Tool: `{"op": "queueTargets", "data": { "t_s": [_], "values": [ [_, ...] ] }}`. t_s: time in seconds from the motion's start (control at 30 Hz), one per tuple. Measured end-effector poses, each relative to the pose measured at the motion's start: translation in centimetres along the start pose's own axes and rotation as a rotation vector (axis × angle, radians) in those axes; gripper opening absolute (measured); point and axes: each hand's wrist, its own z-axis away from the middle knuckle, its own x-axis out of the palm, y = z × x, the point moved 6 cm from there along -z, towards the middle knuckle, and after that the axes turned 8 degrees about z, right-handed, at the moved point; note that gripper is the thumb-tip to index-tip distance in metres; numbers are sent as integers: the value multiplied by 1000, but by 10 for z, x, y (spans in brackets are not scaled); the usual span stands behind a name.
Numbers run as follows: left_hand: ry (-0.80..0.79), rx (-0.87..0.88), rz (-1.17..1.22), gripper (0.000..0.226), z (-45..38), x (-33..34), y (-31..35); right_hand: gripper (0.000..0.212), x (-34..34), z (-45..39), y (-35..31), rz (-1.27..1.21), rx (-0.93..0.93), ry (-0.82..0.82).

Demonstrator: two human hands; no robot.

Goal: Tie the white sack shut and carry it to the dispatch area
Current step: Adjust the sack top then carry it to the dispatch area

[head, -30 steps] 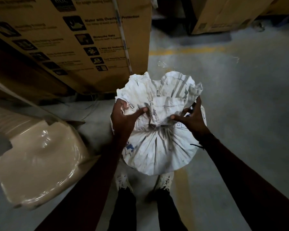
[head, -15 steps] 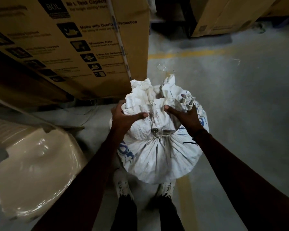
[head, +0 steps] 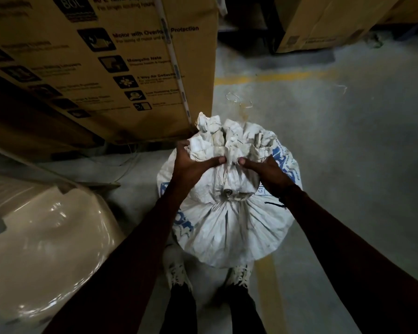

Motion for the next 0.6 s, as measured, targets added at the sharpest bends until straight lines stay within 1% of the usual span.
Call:
{"op": "queueTargets", "data": {
  "t_s": [0.03, 0.07, 0.1, 0.17, 0.23, 0.27, 0.33, 0.43, 0.57, 0.6],
  "values": [
    [1, 3, 11, 93, -1, 0, -2, 117, 1, 2, -1, 14, -1, -15],
    [-22, 4, 13, 90, -3, 1, -4, 111, 3, 3, -3, 51, -9, -27],
    [-60, -3, 7, 84, -5, 4, -6, 101, 5, 2, -5, 99, -16, -39],
    [-130, -45, 14, 62, -5, 10, -9, 80, 9, 0, -10, 193, -41, -33],
    [-144, -83, 45, 47, -4, 14, -8, 71, 9, -3, -15, 236, -54, 37],
    [-161, -96, 61, 45, -4, 15, -8, 67, 8, -5, -16, 238, -43, 88],
    [-253, -110, 86, 51, -3, 20, -5, 62, 2, -9, -14, 217, -32, 176],
    [-366, -119, 82, 60, 0, 24, -2, 66, 2, -8, -17, 227, -23, 242],
    [-369, -104, 99, 62, 5, 27, 0, 48, 9, -7, -14, 256, 14, 210],
    [-349, -104, 112, 63, 6, 28, 0, 49, 12, -5, -15, 282, 30, 189]
  ]
}}
